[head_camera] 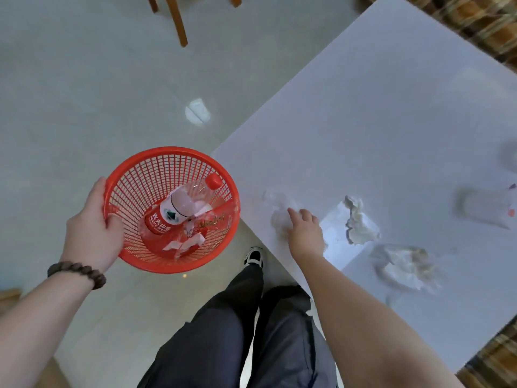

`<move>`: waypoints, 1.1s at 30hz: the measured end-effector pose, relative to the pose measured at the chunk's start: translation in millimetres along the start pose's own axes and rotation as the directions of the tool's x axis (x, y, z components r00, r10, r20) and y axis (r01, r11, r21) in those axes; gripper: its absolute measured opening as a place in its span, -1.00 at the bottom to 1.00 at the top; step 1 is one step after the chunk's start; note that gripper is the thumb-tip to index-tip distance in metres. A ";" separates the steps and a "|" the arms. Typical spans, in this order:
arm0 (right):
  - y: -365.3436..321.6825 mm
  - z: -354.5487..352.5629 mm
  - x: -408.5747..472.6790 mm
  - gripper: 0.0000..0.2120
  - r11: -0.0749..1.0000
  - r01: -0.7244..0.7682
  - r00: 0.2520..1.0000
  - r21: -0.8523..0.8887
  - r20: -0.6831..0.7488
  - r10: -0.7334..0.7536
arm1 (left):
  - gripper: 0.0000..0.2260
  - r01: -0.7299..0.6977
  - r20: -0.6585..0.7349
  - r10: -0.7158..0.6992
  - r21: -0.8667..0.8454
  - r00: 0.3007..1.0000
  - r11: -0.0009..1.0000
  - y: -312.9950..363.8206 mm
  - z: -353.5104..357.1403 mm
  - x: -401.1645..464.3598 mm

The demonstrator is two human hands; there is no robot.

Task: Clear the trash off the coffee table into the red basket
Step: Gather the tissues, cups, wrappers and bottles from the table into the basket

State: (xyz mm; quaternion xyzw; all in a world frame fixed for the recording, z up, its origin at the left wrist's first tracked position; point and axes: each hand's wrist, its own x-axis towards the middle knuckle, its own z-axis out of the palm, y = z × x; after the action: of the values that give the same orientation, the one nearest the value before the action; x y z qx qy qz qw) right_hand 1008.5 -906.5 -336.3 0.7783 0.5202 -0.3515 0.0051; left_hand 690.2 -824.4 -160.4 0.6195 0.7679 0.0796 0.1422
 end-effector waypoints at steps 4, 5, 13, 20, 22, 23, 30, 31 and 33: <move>2.8 -3.8 5.5 -0.52 0.994 -0.090 0.996 0.069 -0.016 0.091 | -0.44 -0.049 0.008 0.049 -0.005 0.999 0.999 6.5 2.0 9.3; 3.8 -8.7 4.7 -0.56 0.986 -0.117 0.992 0.117 -0.028 0.121 | -0.45 -0.053 0.014 0.053 -0.012 0.998 0.999 10.8 1.1 11.3; 8.9 -92.6 -47.5 -0.68 0.879 -0.145 0.888 0.453 -0.332 0.318 | -0.47 -0.177 0.075 0.190 -0.143 0.979 0.974 79.3 0.9 1.3; -4.0 -191.8 -114.9 -0.75 0.801 0.127 0.686 0.585 -0.635 0.355 | -0.47 -0.229 0.140 0.264 -0.225 0.954 0.947 150.6 1.2 -14.8; -11.7 -205.0 -126.8 -0.74 0.812 0.186 0.666 0.553 -0.679 0.310 | -0.46 -0.262 0.148 0.305 -0.253 0.941 0.931 171.8 4.3 -23.2; -16.2 -208.3 -130.4 -0.74 0.824 0.204 0.670 0.529 -0.688 0.277 | -0.45 -0.280 0.152 0.329 -0.272 0.932 0.921 182.5 5.8 -28.5; -38.3 -194.9 -146.0 -0.70 0.838 0.277 0.800 0.470 -0.596 0.070 | -0.44 -0.338 0.175 0.419 -0.360 0.891 0.870 232.0 15.2 -65.6; -37.4 -193.0 -147.1 -0.67 0.855 0.281 0.823 0.436 -0.568 0.020 | -0.44 -0.336 0.179 0.420 -0.364 0.890 0.868 233.3 15.9 -68.6; -34.0 -191.5 -148.9 -0.59 0.891 0.281 0.858 0.356 -0.509 -0.067 | -0.47 -0.324 0.188 0.412 -0.372 0.892 0.870 232.7 16.3 -71.7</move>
State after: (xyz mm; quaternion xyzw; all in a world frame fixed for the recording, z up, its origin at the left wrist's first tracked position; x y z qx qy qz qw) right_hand 1053.1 -939.3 -97.7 0.7721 0.4870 -0.2478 -0.3246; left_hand 925.3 -843.9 -97.8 0.7276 0.5844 0.1510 0.3260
